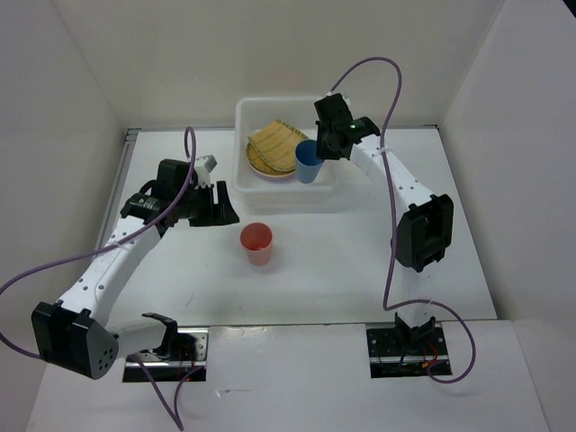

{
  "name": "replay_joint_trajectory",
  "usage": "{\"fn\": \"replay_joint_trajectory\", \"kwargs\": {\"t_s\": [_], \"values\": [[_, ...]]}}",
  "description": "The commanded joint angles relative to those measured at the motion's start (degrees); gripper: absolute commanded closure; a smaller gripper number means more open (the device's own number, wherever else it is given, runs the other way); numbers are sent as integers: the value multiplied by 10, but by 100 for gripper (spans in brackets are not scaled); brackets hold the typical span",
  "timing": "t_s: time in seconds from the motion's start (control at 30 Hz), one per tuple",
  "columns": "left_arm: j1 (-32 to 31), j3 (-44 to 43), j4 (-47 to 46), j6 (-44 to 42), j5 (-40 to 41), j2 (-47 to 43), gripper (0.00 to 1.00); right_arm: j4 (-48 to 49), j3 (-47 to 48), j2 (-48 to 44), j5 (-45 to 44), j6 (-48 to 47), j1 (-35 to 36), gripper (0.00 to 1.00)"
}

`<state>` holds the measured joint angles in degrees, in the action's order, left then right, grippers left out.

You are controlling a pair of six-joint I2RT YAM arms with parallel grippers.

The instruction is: Place the mixed dishes into the plastic bin

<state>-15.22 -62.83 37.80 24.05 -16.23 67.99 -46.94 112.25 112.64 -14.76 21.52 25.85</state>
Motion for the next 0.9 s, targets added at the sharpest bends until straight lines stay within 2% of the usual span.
{"fn": "replay_joint_trajectory", "kwargs": {"t_s": [0.0,0.37,0.67,0.87], "values": [[-2,1,-19,-11,4,4,26,-31,25,-42,-9,-8,3,100],[-2,6,-19,-11,4,4,26,-9,-38,-30,-4,-8,3,100],[-9,17,-19,-16,-2,4,26,14,-49,9,2,-2,3,100],[-34,17,-19,-22,-2,29,34,33,-55,27,-4,3,3,100]]}}
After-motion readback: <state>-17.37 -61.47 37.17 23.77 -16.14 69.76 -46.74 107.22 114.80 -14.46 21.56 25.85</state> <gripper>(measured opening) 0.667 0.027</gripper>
